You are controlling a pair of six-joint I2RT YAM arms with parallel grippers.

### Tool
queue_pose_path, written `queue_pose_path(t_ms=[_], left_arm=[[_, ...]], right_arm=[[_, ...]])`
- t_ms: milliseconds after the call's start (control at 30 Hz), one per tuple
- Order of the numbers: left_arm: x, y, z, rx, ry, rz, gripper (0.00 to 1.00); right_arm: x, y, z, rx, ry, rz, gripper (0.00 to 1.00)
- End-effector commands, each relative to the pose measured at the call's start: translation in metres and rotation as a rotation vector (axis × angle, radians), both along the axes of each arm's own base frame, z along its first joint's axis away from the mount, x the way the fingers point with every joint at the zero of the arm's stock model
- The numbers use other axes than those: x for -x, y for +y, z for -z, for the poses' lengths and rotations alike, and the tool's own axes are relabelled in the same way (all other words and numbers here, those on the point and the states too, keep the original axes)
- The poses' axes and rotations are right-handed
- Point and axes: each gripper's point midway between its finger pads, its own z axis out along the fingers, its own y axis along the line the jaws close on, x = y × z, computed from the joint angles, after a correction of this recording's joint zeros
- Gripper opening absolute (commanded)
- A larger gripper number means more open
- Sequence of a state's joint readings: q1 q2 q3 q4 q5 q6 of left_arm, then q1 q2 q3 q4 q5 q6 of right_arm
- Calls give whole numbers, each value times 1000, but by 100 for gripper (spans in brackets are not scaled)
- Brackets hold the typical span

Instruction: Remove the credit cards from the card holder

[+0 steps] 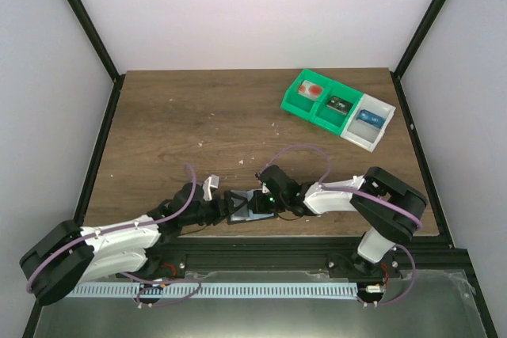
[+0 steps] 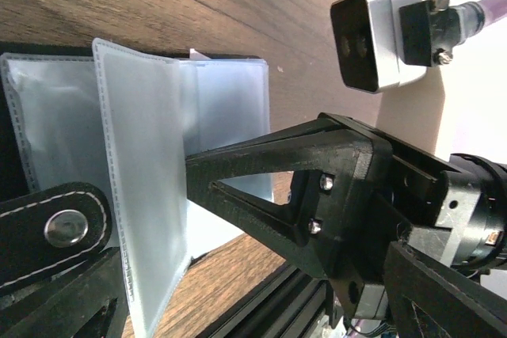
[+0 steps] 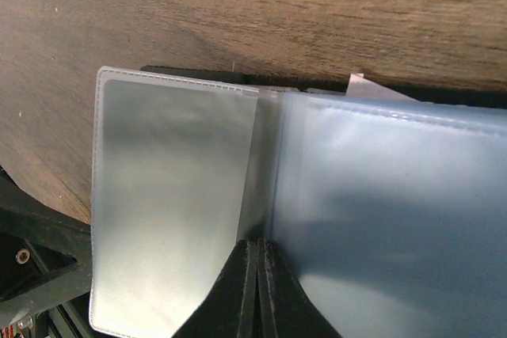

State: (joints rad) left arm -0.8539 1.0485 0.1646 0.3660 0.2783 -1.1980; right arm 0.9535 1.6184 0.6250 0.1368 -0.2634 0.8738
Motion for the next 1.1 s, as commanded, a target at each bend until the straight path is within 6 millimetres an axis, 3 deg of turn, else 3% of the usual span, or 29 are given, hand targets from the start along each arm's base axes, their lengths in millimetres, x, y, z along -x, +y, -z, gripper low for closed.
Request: queue_pose_path(t_ms=[0,533,667,900,1067], left_arm=[[-1,-7,-16,31,-34,24,89],[-2,-14,-18,48,-40,41,83],[-2,-17,-21,61,-46,51,82],[-3,-22,-23,67,-55,65,74],[-3,-27,-22,69,-55,83,73]], right_arm=[[14,-14,15,64,41,-1,0],[14,-6,5,9,25,-24,0],[10,-8,-5,3,-13,-16,1],[-5,-29,-26,85,-136,19,14],[-14,-53,-27,128,-157,65,22]])
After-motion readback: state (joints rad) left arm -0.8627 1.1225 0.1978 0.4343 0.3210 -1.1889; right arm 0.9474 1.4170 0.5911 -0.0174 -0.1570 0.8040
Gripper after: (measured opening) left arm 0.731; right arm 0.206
